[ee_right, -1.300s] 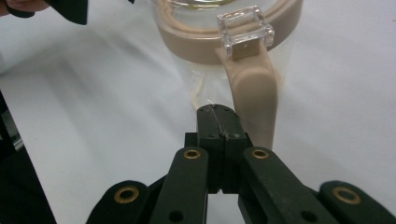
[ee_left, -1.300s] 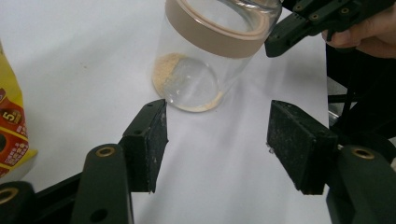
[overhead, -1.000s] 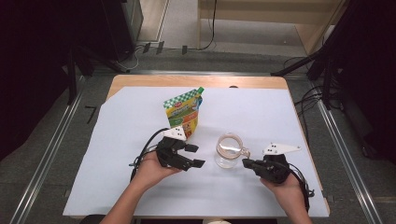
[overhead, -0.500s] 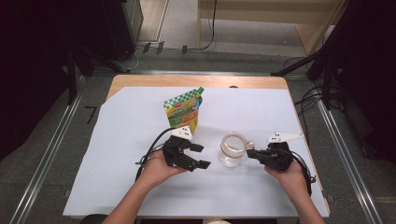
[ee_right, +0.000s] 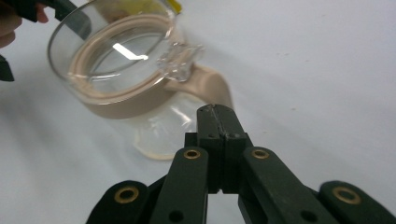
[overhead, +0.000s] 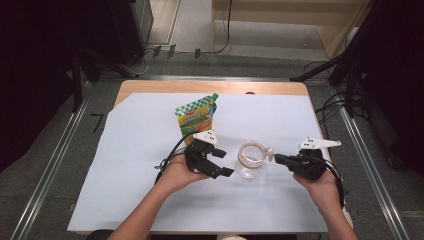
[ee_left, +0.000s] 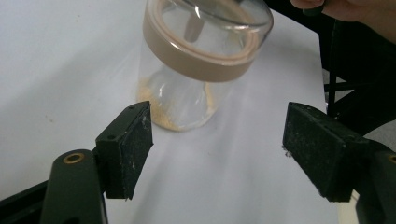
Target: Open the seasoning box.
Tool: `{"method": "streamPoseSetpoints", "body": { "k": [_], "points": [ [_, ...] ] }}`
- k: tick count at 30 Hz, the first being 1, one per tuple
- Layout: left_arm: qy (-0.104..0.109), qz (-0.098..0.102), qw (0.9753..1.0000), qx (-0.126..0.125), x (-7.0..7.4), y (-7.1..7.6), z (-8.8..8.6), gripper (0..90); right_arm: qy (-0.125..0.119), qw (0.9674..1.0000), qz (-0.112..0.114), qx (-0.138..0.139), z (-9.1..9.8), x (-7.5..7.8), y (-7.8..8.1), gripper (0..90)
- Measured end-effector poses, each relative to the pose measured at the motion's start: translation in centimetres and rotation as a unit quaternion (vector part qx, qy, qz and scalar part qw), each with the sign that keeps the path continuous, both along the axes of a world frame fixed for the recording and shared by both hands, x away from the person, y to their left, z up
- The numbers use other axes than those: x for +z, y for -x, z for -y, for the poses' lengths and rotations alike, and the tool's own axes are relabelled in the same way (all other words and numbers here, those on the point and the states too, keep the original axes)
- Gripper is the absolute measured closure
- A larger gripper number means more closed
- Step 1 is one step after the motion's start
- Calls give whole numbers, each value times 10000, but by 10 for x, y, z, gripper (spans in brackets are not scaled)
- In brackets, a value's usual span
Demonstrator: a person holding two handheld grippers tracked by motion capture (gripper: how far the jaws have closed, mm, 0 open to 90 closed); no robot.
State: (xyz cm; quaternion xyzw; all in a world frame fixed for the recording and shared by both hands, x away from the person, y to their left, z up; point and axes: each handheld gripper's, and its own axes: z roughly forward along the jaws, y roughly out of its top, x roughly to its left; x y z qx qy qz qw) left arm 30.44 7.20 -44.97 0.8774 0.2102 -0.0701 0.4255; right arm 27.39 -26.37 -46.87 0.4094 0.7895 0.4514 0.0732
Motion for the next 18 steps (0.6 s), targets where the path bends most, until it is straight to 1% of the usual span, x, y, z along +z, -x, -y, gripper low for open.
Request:
{"method": "streamPoseSetpoints", "body": {
  "k": [1, 2, 3, 4, 5, 8, 11, 12, 13, 14, 15, 16, 17, 18],
  "points": [
    [11, -56, 10000, -79, 0, -5, 2, 225, -47, 9999, -44, -129, 4, -1, -2, 900],
    [11, -56, 10000, -79, 0, -5, 2, 216, -59, 9998, -75, -156, 4, -2, -3, 900],
    [19, -62, 9999, -90, 0, -7, 3, 216, -59, 9998, -75, -156, 4, -2, -3, 900],
    [41, -79, 9999, -137, 0, -11, 6, 187, -66, 9997, -139, -167, 4, -5, -6, 900],
    [77, -50, 9999, -142, 0, -12, 7, 175, -68, 9997, -169, -170, 3, -6, -7, 900],
    [90, -58, 9997, -199, 0, -15, 9, 153, -26, 9997, -176, -158, -2, -8, -8, 900],
    [61, 54, 9997, -219, 0, -18, 13, 136, -17, 9996, -202, -187, -3, -9, -9, 900],
    [38, 100, 9998, -186, -1, -19, 14, 132, -59, 9995, -215, -207, -3, -9, -9, 900],
    [40, 109, 9998, -176, -2, -20, 15, 130, -37, 9995, -229, -220, -3, -11, -10, 900],
    [-46, 159, 9997, -198, -4, -20, 19, 129, -13, 9994, -236, -243, -4, -11, -10, 900],
    [-75, 210, 9995, -226, -4, -20, 21, 130, -3, 9994, -246, -261, -4, -12, -10, 900],
    [-75, 210, 9995, -226, -4, -20, 21, 130, -2, 9993, -260, -273, -4, -13, -10, 900],
    [-79, 262, 9994, -220, -5, -20, 24, 130, -6, 9992, -275, -284, -4, -13, -11, 900],
    [-127, 357, 9991, -215, -6, -19, 28, 130, -20, 9992, -275, -297, -5, -13, -11, 900]
  ]
}}
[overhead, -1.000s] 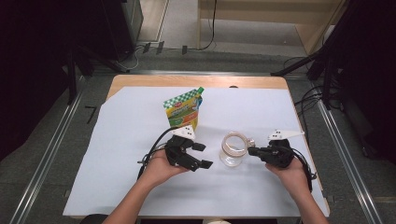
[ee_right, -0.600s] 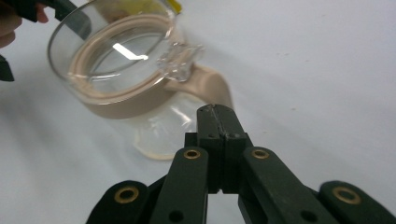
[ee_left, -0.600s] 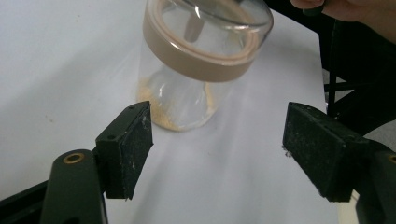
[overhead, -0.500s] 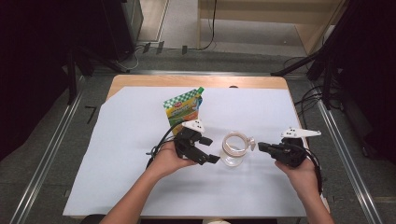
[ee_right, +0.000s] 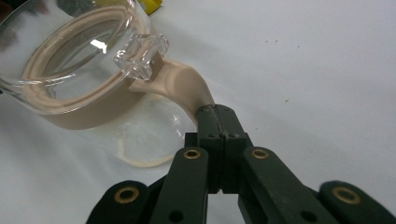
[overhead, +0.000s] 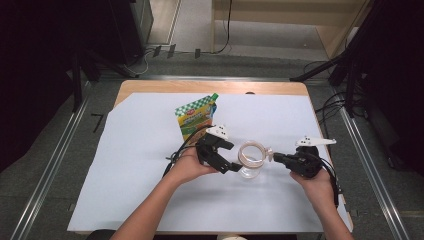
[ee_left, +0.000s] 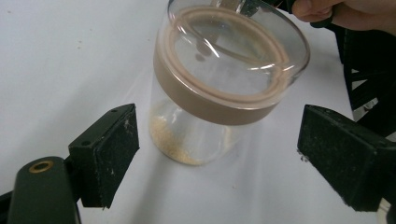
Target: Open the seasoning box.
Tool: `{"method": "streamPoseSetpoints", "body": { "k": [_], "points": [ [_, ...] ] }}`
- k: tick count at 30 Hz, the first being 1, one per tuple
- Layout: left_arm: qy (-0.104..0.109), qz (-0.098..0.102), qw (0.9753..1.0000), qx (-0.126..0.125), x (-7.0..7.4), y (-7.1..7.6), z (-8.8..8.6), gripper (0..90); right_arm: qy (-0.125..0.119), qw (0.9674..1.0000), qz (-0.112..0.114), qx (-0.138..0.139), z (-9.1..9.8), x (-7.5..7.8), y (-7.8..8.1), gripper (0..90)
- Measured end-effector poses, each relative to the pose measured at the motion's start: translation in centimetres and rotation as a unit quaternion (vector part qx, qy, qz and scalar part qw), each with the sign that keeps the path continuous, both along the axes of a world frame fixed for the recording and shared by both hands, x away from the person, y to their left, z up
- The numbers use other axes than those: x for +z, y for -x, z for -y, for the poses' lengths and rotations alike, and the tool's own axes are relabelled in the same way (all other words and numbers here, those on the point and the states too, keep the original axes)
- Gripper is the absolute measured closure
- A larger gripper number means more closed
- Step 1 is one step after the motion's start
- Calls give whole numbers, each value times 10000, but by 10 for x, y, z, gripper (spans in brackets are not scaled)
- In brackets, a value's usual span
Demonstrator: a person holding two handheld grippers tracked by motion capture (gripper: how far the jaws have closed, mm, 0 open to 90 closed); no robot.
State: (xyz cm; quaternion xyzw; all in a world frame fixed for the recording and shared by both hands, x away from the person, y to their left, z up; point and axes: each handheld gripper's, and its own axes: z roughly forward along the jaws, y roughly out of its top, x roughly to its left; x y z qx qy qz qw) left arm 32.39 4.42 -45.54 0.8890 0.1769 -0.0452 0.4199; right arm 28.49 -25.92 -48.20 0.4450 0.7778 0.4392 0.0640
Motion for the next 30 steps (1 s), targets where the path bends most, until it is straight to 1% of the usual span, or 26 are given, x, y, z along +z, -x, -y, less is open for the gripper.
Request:
{"method": "streamPoseSetpoints", "body": {
  "k": [2, 4, 5, 8, 9, 11, 14, 15, 20, 22, 23, 28, 29, 30],
  "points": [
    [-8, 28, 10000, 7, 0, -1, 2, 135, -11, 10000, -3, -16, 0, 0, 0, 900],
    [-5, 109, 9999, -25, 0, -1, 8, 136, -15, 10000, -10, -23, 0, -1, 0, 900],
    [-5, 109, 9999, -25, 0, -1, 8, 137, -15, 10000, -10, -23, 0, -1, 0, 900],
    [-24, 164, 9998, -96, -1, -1, 17, 137, -7, 10000, -24, -18, 0, -1, 0, 900],
    [-24, 164, 9998, -96, -1, -1, 17, 137, -7, 10000, -24, -18, 0, -1, 0, 900],
    [-81, 261, 9995, -144, -2, 0, 22, 138, -18, 10000, -21, -33, 0, -2, 0, 900],
    [-130, 385, 9991, -143, -4, 1, 30, 124, -4, 10000, -47, -66, -1, -3, 1, 900],
    [-130, 385, 9991, -143, -4, 1, 30, 119, -4, 10000, -47, -66, -1, -3, 1, 900],
    [-114, 540, 9984, -110, -6, 3, 36, 105, -24, 9999, -67, -75, -1, -4, 0, 900],
    [-94, 553, 9984, -100, -6, 3, 37, 104, -26, 9999, -73, -76, -1, -4, 0, 900],
    [-132, 564, 9983, -101, -5, 3, 37, 105, -28, 9999, -76, -75, -1, -4, 0, 900],
    [-180, 609, 9979, -94, -4, 4, 38, 106, -22, 9999, -77, -84, -1, -4, 0, 900],
    [-213, 607, 9979, -96, -3, 4, 38, 107, -22, 9999, -78, -85, -1, -4, 0, 900],
    [-204, 596, 9980, -89, -3, 4, 38, 107, -22, 9999, -77, -85, -1, -4, 0, 900]
  ]
}}
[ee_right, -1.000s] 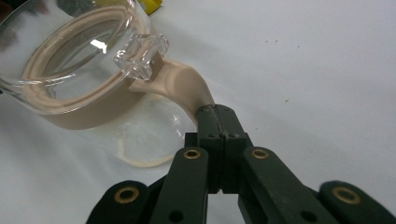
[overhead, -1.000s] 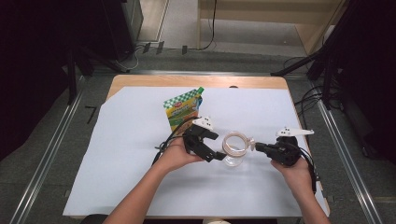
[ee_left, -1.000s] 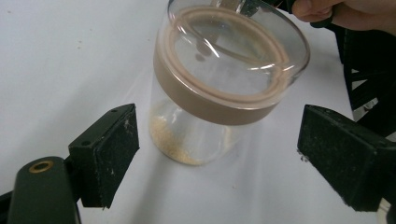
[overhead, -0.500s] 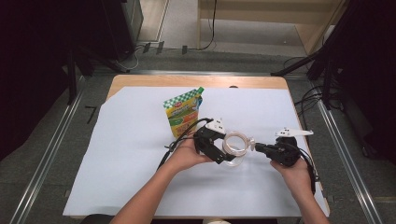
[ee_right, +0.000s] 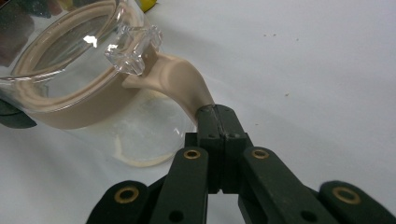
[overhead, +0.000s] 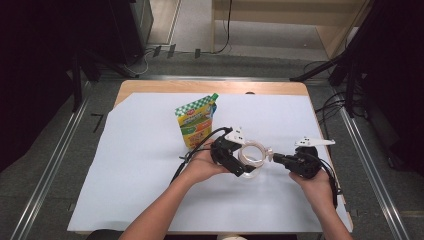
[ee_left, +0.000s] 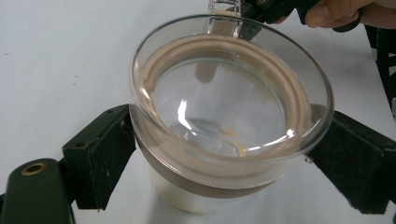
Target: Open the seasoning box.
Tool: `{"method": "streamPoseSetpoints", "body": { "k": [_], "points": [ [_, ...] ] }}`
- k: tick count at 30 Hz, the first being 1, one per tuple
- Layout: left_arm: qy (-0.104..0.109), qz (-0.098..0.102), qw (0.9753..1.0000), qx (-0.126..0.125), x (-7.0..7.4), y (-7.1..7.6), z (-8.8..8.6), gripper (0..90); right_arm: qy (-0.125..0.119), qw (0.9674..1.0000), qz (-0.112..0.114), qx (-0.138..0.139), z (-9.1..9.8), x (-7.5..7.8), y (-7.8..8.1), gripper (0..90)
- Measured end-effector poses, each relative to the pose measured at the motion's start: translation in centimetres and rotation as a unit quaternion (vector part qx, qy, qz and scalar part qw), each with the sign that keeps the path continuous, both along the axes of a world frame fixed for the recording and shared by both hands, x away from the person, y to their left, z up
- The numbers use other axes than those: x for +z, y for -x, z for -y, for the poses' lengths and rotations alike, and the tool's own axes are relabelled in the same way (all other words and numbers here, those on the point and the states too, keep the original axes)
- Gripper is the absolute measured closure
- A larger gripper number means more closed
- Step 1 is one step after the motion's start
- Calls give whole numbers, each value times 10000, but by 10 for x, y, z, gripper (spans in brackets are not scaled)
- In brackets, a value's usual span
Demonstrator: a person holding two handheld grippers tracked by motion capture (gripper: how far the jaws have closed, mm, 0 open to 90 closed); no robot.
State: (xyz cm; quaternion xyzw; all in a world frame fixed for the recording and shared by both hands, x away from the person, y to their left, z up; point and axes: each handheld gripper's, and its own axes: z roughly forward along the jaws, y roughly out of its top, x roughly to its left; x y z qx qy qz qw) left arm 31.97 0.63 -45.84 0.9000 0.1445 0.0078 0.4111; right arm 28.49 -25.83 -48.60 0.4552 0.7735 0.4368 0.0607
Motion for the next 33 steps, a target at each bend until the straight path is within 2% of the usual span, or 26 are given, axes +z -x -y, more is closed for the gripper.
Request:
{"method": "streamPoseSetpoints", "body": {
  "k": [4, 13, 15, 17, 33],
  "points": [
    [128, 37, 9999, 18, 4, 0, -3, 121, 9, 10000, -4, -2, 0, 0, 0, 900],
    [-4, 16, 10000, 12, 8, 0, -1, 126, 46, 10000, -23, -2, -1, -1, 0, 900],
    [-15, 100, 9999, -2, 9, 0, -1, 128, 47, 10000, -27, 3, 0, -1, 0, 900],
    [11, 167, 9999, 11, 10, 1, -1, 132, 50, 10000, -28, 1, -1, -1, 0, 900],
    [33, 180, 9998, 2, 15, 2, 0, 130, 48, 10000, -33, 1, -1, -1, 0, 900]
  ]
}}
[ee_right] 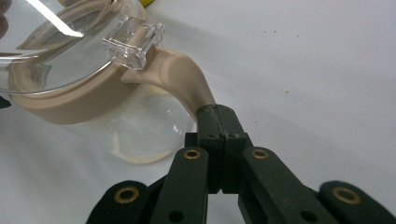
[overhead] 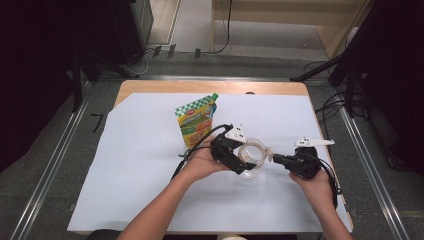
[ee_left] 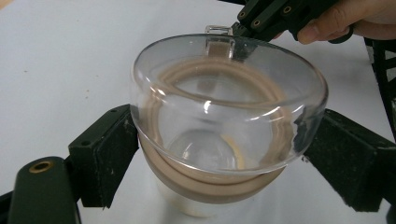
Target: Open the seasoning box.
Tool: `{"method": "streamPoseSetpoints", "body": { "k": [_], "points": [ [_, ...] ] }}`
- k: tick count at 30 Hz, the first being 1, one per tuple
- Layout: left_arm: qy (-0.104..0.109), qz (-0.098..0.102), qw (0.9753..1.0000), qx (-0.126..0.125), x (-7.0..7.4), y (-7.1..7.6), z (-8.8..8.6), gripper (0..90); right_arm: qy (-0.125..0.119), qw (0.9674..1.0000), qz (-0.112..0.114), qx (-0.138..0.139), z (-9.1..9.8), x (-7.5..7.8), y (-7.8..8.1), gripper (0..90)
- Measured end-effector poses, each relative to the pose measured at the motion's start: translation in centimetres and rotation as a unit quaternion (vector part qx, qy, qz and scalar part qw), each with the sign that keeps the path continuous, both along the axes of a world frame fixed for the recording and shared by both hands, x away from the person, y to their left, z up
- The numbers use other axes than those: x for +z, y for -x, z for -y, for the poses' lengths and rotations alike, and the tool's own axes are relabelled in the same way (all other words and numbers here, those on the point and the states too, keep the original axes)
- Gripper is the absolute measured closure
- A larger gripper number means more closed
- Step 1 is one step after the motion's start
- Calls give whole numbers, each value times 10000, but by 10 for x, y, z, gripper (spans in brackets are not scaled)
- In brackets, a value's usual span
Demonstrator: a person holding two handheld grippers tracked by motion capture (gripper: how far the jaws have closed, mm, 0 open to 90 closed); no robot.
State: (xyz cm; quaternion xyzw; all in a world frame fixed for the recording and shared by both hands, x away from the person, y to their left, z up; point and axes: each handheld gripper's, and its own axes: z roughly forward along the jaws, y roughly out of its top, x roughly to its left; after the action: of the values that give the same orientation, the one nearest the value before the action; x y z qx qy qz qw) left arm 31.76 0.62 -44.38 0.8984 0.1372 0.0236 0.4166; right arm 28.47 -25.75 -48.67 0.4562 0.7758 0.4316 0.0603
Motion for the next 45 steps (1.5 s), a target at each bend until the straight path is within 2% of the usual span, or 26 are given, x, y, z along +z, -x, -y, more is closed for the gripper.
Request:
{"method": "streamPoseSetpoints", "body": {
  "k": [8, 10, 12, 13, 14, 15, 16, 19, 28, 31, 33, 34, 42, 43, 45],
  "points": [
    [-50, -131, 9999, -24, 4, -3, 1, 125, 2, 10000, -2, 14, 0, 0, 0, 900],
    [-68, -109, 9999, -26, 5, -2, 1, 125, 1, 10000, -2, 14, 0, 0, 0, 900],
    [32, 12, 10000, -32, 10, 0, 1, 132, 5, 10000, -5, 15, 0, 0, 0, 900],
    [32, 12, 10000, -32, 10, 0, 1, 151, 5, 10000, -5, 15, 0, 0, 0, 900],
    [148, -41, 9998, -96, 12, 0, 0, 151, -1, 10000, 6, 20, 0, 0, 0, 900],
    [271, -30, 9996, -118, 14, 0, 0, 202, -1, 10000, 8, 24, 0, 0, 0, 900],
    [297, 3, 9995, -90, 15, 1, 1, 218, 19, 10000, -8, 18, 0, 0, 0, 900],
    [234, -6, 9997, -82, 19, 0, 3, 219, 27, 10000, -5, 22, 0, 0, 0, 900],
    [308, 42, 9995, -52, 32, 0, 9, 244, 20, 10000, -3, 34, 0, 0, 0, 900],
    [356, 17, 9994, -51, 36, 1, 11, 330, 24, 10000, -2, 31, 0, 0, 0, 900],
    [333, -11, 9994, -86, 38, 2, 12, 440, 32, 10000, -6, 30, 0, 0, 0, 900],
    [314, -45, 9994, -106, 38, 3, 13, 440, 31, 10000, -6, 31, 0, 0, 0, 900],
    [281, -310, 9983, -404, 47, 11, 23, 662, 25, 10000, -8, 34, 0, 0, 0, 900],
    [265, -352, 9980, -449, 48, 11, 24, 662, 25, 10000, -8, 34, 0, 0, 0, 900],
    [226, -376, 9978, -497, 49, 12, 27, 744, 32, 10000, -11, 36, 0, 0, 0, 900]
  ]
}}
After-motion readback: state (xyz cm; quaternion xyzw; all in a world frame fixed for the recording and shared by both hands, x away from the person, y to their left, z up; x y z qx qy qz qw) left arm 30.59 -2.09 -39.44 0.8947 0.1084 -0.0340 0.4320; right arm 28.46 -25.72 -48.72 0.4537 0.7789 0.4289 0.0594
